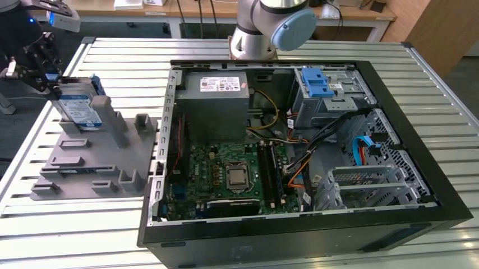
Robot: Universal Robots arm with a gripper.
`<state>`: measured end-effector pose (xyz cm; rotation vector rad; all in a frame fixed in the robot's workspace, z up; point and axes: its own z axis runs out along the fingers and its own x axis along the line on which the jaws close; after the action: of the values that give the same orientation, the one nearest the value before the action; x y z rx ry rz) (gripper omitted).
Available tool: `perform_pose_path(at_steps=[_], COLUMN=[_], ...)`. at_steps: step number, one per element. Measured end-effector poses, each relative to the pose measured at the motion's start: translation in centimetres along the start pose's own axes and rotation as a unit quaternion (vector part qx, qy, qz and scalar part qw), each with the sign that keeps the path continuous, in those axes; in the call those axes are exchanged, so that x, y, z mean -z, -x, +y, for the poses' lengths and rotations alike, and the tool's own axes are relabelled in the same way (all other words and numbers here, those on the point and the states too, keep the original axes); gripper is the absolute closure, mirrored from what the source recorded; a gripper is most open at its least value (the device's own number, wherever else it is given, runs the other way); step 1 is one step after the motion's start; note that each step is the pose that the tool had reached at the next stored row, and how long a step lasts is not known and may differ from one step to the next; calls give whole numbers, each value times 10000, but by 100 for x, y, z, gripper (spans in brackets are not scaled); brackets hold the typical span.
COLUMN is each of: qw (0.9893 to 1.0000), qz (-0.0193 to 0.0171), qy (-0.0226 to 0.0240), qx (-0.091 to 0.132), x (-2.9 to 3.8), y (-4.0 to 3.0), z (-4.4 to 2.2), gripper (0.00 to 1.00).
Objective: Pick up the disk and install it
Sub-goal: 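Pick up the disk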
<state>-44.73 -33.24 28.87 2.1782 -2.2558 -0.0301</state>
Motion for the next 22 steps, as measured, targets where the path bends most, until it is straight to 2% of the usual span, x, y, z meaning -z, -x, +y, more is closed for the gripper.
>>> perform_pose_path(at_steps=[6,7,22], qw=[10000,10000,10000], qz=[1,1,2], qy=[0,1,1], qx=[0,0,0], x=[0,1,30], y=[0,0,0], z=[0,0,0], gripper=[57,64,64])
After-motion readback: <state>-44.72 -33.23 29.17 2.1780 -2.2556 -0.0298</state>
